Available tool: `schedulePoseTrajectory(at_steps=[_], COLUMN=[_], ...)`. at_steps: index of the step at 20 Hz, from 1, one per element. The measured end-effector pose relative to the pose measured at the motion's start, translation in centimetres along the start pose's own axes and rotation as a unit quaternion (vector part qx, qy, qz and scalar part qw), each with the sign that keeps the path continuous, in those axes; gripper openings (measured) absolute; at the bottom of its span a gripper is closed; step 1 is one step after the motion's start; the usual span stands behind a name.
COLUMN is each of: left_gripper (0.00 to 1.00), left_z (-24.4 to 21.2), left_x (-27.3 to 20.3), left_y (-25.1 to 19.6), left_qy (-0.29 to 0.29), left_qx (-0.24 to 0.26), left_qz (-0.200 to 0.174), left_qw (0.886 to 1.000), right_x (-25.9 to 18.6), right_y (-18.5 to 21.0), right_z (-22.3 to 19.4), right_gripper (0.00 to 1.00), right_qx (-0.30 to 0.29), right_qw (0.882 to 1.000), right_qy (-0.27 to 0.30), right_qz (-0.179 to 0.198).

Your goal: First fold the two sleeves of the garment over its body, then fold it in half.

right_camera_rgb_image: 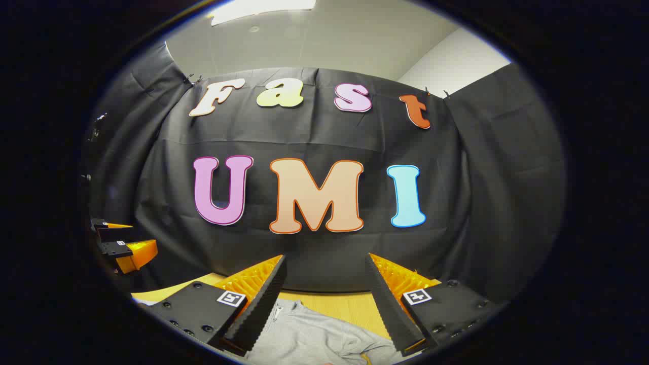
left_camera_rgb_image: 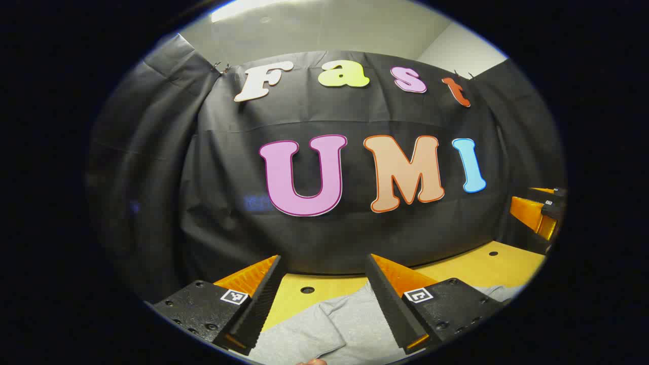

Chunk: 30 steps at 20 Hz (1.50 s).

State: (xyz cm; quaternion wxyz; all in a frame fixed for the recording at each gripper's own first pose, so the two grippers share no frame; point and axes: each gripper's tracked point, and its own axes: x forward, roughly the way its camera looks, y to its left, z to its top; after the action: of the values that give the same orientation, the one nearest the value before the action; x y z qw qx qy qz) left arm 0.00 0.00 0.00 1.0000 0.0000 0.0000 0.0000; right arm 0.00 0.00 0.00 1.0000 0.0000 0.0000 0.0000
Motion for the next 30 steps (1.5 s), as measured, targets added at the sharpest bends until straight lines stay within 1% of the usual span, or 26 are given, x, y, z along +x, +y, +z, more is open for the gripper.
schedulePoseTrajectory(at_steps=[9,10,11,15,20,30], left_gripper=[0.95,0.97,0.95,0.95,0.95,0.95], left_z=[0.5,0.6,0.5,0.4,0.3,0.2], left_x=[0.8,0.8,0.8,0.9,1.0,0.3], left_y=[-0.9,-0.9,-0.9,-0.6,-0.1,0.2], left_qy=[-0.007,-0.008,-0.008,-0.006,-0.003,-0.005], left_qx=[0.006,0.006,0.005,0.0,-0.002,-0.012], left_qz=[-0.011,-0.012,-0.011,-0.007,-0.002,0.003], left_qw=[1.0,1.0,1.0,1.0,1.0,1.0], right_x=[0.9,1.0,1.1,1.4,1.4,0.8], right_y=[0.5,0.6,0.6,1.1,1.1,1.5], right_z=[0.1,0.3,0.3,0.1,0.0,-0.1], right_gripper=[0.96,0.96,0.96,0.98,0.96,0.96], right_qx=[-0.007,-0.007,-0.008,-0.009,-0.012,-0.016], right_qw=[1.0,1.0,1.0,1.0,1.0,1.0], right_qy=[0.0,-0.002,-0.004,-0.003,-0.001,0.001], right_qz=[0.01,0.011,0.012,0.017,0.017,0.024])
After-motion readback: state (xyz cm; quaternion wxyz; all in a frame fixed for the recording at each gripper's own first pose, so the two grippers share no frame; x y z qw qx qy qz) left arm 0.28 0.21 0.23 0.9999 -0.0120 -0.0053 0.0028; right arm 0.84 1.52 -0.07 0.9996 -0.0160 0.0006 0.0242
